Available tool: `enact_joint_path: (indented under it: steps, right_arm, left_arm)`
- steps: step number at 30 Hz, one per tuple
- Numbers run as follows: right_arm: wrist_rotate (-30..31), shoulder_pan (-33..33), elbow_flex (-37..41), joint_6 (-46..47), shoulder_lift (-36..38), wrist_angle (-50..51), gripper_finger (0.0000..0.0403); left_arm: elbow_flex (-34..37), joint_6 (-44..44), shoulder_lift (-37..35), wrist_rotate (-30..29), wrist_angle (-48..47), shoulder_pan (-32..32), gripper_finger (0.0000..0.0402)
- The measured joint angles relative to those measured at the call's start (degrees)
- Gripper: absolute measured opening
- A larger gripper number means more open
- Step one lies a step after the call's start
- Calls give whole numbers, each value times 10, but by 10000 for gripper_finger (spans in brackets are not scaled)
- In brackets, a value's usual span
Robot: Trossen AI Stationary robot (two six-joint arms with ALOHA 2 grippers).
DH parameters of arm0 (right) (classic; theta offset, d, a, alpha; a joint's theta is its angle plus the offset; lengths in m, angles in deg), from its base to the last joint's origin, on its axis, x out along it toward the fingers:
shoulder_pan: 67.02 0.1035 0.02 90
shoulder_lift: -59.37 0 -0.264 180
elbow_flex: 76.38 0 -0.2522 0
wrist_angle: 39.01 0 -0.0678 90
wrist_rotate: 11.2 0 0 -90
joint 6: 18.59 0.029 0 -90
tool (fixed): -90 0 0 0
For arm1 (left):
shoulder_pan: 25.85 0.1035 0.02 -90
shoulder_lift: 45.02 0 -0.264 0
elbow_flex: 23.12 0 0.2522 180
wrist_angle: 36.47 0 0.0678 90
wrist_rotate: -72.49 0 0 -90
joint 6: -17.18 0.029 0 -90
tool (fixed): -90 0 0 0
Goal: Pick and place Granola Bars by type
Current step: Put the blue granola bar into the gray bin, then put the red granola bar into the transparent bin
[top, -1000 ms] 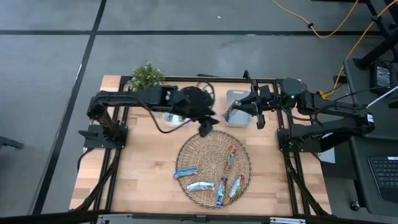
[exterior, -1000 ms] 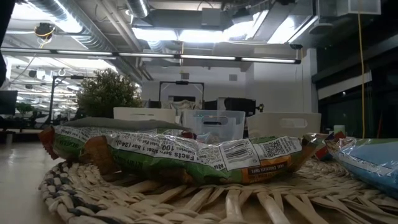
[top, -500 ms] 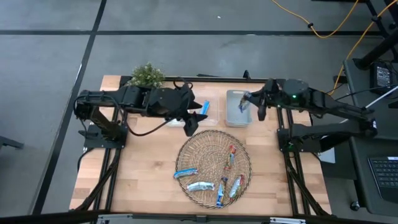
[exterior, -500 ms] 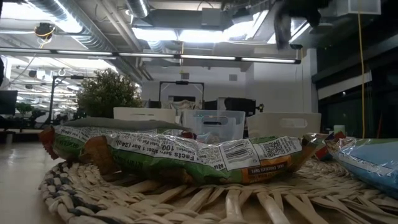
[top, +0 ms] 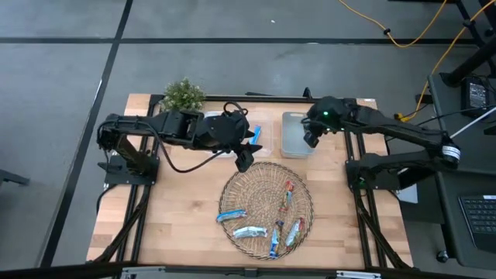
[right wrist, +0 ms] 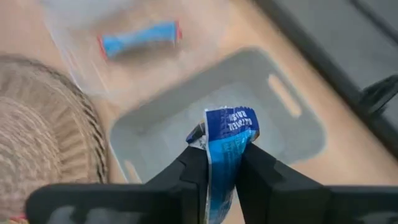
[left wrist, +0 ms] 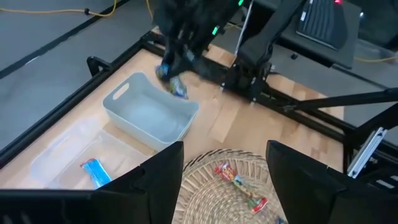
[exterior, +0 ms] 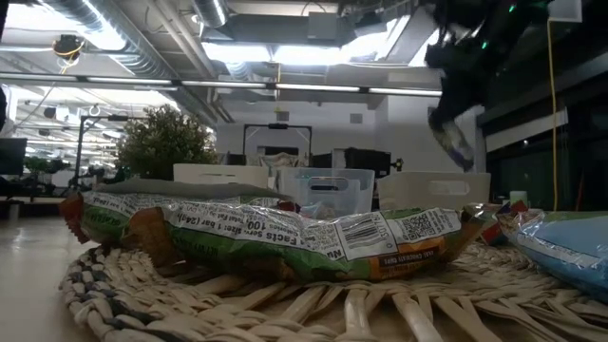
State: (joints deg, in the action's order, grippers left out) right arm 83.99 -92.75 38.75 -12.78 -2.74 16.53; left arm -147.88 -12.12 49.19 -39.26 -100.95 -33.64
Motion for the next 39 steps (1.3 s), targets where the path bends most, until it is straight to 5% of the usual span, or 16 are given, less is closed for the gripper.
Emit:
enact_joint_path:
  steps: [9, 19, 25, 32, 39]
  right_arm:
    - [-3, -6, 5, -19, -70, -61, 50]
    - [-12, -10, 4, -3, -83, -74, 163]
    - [-117, 1, -19, -17, -55, -67, 217]
    - [-349, 95, -20, -28, 27, -66, 216]
    - [-341, 224, -21, 29, 151, -101, 189]
  left_arm:
    - [0, -1, 9, 3, -1, 0, 219]
    - [0, 0, 9, 3, -1, 0, 219]
    - [0, 8, 9, 3, -1, 0, 219]
    - [0, 11, 9, 4, -7, 0, 219]
    - [0, 16, 9, 3, -8, 0, 219]
